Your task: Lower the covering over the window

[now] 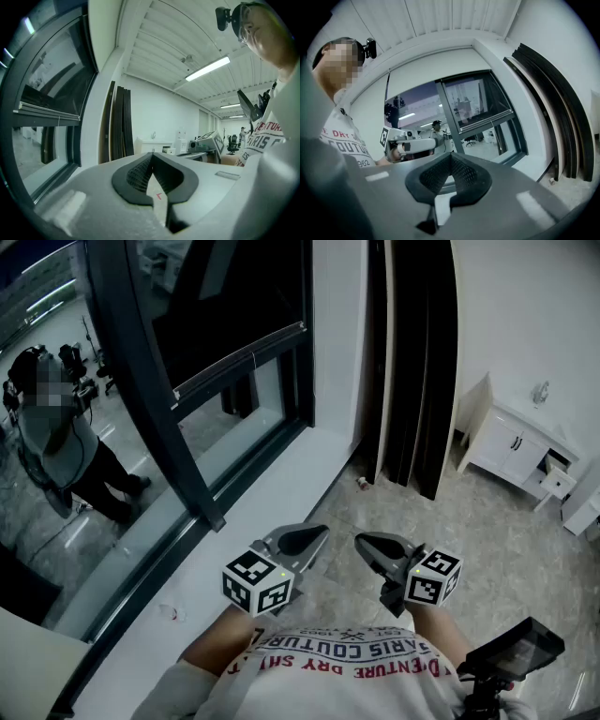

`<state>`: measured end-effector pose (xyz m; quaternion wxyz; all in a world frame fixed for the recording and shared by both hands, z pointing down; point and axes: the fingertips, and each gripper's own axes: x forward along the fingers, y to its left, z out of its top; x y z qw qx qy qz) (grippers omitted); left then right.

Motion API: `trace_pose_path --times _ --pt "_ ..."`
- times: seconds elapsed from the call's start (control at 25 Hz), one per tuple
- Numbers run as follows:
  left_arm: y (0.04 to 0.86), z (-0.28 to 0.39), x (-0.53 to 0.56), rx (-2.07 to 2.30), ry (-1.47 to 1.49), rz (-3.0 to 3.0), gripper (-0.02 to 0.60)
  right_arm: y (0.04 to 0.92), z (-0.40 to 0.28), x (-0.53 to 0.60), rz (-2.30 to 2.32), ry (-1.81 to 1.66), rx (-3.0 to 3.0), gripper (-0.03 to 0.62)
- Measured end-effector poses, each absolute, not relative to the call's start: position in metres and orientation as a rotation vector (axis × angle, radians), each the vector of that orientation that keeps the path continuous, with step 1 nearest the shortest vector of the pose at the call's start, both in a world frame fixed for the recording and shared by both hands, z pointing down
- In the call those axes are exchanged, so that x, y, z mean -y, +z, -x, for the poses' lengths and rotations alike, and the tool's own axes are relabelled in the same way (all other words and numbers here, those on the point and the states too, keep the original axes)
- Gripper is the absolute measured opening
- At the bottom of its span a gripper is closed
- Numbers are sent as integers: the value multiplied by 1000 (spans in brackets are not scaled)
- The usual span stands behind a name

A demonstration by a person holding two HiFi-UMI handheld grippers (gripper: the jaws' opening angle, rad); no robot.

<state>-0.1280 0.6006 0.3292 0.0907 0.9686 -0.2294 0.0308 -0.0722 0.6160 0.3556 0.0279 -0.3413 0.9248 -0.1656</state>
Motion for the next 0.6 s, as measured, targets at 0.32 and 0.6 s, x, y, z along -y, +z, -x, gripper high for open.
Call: trace_pose_path --times 0.32,0.6 --pt "332 130 -605 674 92 -2872 3 359 74 -620 1056 -500 -2858 6" --pt "336 134 -603 679 92 -2851 3 359 78 -620 1025 -557 -2827 6"
